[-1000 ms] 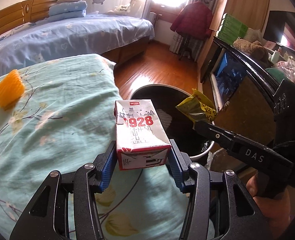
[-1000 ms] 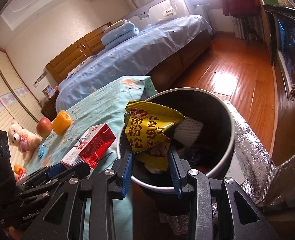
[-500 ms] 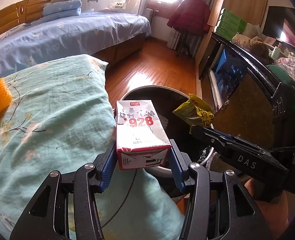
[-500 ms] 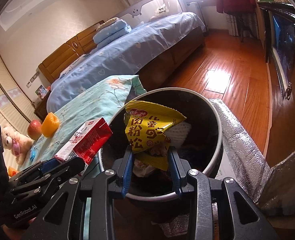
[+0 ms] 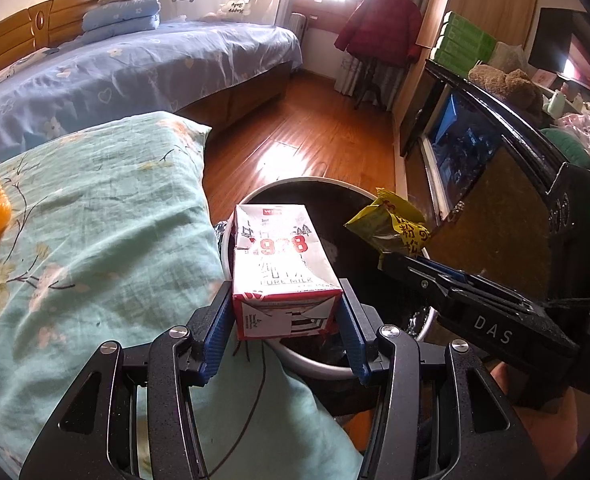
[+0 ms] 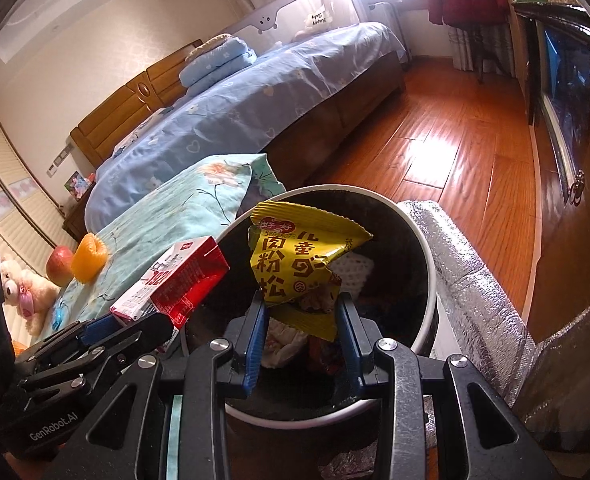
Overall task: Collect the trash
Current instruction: 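Carry both items over the black bin and open both tools to drop them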
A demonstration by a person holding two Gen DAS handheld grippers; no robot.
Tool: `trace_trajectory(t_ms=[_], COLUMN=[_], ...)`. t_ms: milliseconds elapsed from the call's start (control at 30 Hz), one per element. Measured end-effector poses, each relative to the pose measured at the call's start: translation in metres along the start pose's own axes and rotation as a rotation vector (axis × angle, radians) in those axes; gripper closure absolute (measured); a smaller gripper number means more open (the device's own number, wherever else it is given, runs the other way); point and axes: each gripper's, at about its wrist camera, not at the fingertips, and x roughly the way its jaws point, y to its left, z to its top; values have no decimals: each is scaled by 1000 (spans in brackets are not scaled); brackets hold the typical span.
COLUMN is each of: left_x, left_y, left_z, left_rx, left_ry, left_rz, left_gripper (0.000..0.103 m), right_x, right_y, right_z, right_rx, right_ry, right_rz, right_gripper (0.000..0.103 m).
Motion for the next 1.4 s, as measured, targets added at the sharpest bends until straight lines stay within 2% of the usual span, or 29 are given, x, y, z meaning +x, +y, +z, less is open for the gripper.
trace_trajectory(t_ms=[1067,1267,1300,1400], left_x=[10,10,9,5], left_y=[-2,-1,0,1], left_z=[13,15,15,15], left_rx=[-11,-13,-13,-16], left_ry=[8,19,20,16], left_rz=[6,2,0,2], left_gripper=[56,55,55,50], right_x=[15,14,14,13], right_y=[-3,-5,-5,-6], right_z=[12,14,14,14], right_rx=[-16,-3,1,9], right_ry=[32,31,31,30], right_rz=[-21,-20,-19,-13], right_gripper=[68,64,59,56])
